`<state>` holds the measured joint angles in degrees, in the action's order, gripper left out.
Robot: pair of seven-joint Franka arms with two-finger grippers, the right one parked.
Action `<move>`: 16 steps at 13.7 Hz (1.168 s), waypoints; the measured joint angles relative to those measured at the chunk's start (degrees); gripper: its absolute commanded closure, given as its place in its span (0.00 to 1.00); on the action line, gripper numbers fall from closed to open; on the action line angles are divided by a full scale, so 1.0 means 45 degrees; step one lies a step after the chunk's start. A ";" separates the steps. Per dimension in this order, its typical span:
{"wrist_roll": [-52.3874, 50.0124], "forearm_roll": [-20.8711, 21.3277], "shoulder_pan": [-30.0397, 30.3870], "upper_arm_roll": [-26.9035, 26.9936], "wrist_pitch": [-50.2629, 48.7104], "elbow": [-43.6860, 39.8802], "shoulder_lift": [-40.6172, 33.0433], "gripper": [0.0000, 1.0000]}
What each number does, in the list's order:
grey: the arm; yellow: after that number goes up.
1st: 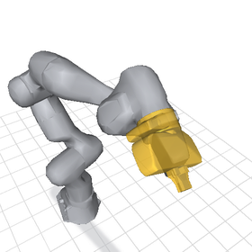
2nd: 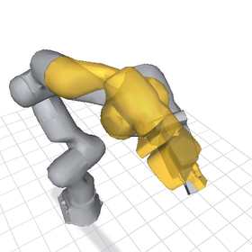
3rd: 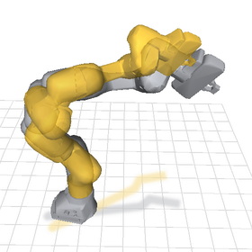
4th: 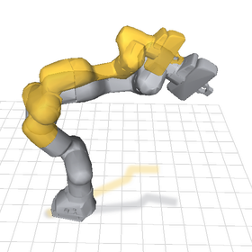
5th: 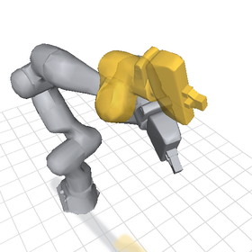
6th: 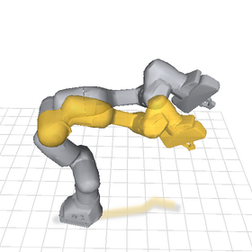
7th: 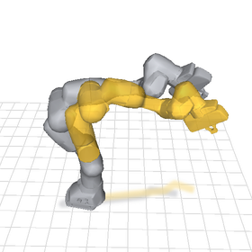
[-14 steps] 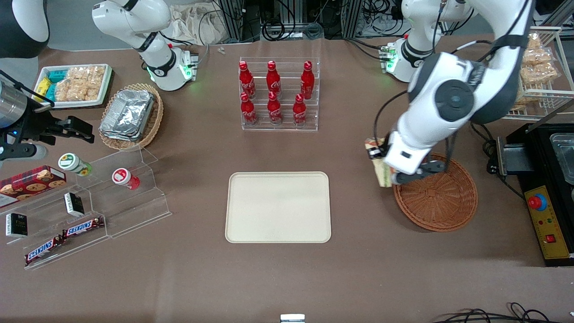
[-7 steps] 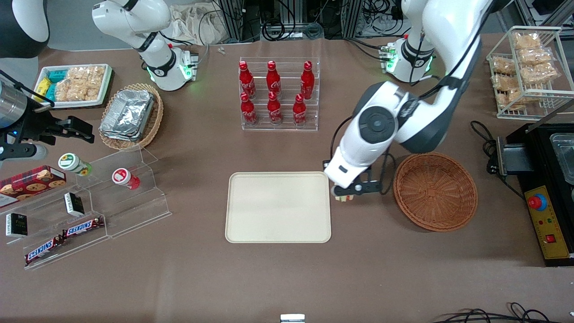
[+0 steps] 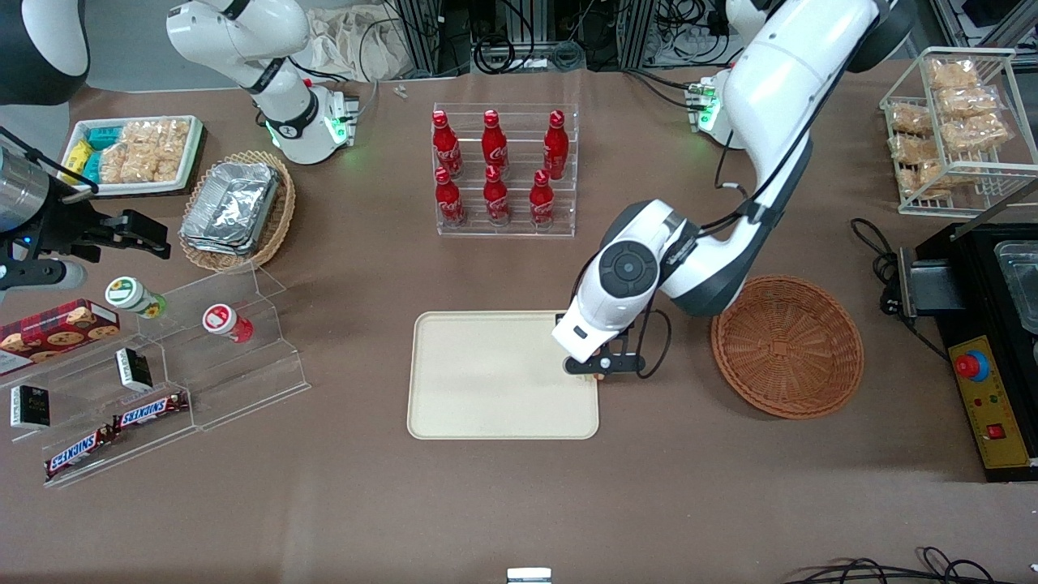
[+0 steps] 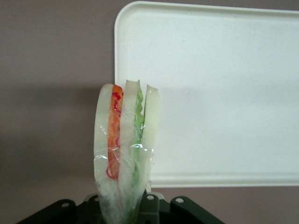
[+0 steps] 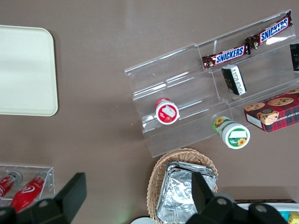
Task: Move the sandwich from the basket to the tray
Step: 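Carry the held sandwich over to the cream tray, then lower the sandwich onto the tray and open the left gripper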
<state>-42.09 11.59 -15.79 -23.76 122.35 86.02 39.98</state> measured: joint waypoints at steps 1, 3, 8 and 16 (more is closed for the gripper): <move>0.0000 0.0108 -0.0022 0.0002 0.0385 -0.0005 0.0383 1.00; 0.0000 0.0295 -0.0042 0.0002 0.0825 -0.0022 0.0913 1.00; 0.0001 0.0523 -0.0047 0.0002 0.1073 -0.0084 0.1167 0.01; -0.0729 0.0523 -0.0026 0.0022 0.1459 -0.0456 0.0988 0.00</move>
<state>-45.37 13.94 -15.91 -23.66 128.91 83.97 44.43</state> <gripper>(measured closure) 0.004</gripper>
